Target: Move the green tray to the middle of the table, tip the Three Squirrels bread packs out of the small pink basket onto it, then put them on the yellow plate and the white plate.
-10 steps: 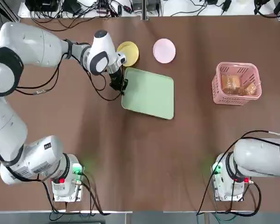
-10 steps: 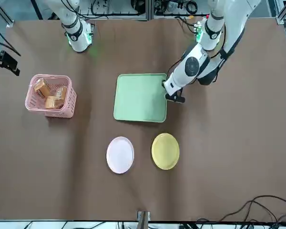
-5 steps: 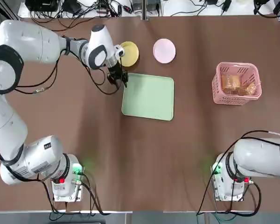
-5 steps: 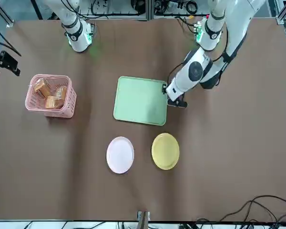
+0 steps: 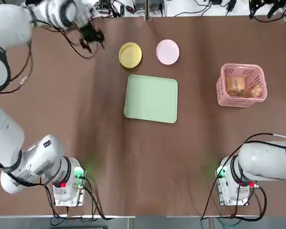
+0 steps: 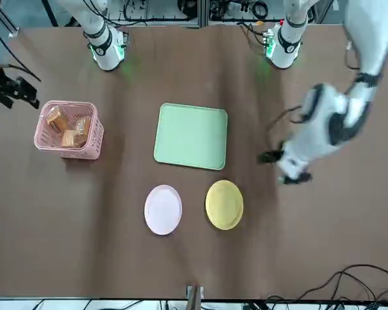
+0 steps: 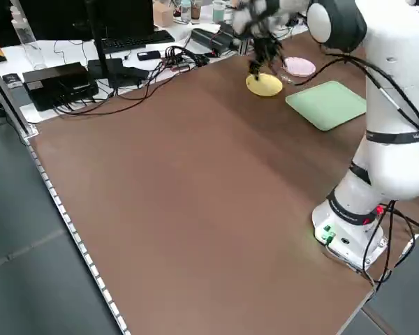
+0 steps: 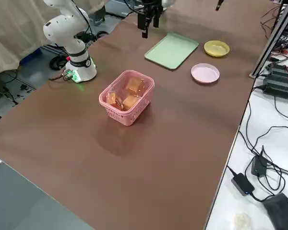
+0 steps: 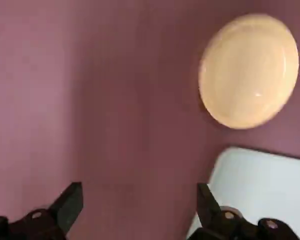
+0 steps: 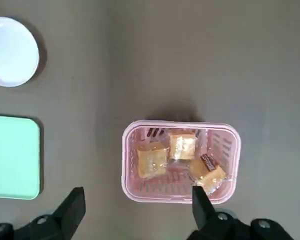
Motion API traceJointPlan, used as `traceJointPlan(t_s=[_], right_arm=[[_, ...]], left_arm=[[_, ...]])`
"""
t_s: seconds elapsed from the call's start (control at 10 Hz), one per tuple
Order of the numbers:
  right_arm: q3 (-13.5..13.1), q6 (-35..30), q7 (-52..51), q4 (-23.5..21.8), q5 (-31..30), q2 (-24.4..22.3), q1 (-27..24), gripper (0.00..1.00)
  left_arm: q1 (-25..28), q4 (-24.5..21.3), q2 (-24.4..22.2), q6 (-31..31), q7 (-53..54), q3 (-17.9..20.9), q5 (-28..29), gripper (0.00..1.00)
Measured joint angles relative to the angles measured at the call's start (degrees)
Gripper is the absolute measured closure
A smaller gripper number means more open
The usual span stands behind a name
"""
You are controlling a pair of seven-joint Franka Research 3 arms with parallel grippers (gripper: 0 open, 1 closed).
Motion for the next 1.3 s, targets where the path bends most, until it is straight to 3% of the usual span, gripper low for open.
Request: traceJointPlan(t_s=[0.3, 0.6, 0.8, 1.3], right_arm=[[0.03, 4.54, 0.00, -9.82, 1.59, 0.11, 0.39, 0.09], [0.10, 14.86, 2.19, -22.67, 2.49, -2.19, 3.40, 0.13], [0.23, 19.79, 7.22, -29.44, 2.59, -4.55, 7.66, 0.15], [-0.38, 33.83, 7.99, -41.24, 2.60, -5.16, 8.09, 0.17]], left_arm=[[8.33, 9.43, -0.94, -7.77, 8.66, -0.07, 0.05, 0.00], [10.31, 17.23, -3.50, -13.75, 9.04, -0.29, 4.66, 0.00], [10.27, 17.96, -5.20, -14.76, 9.47, -0.37, 6.75, 0.00], [9.35, 17.98, -5.80, -15.08, 10.45, 0.30, 6.59, 0.00]])
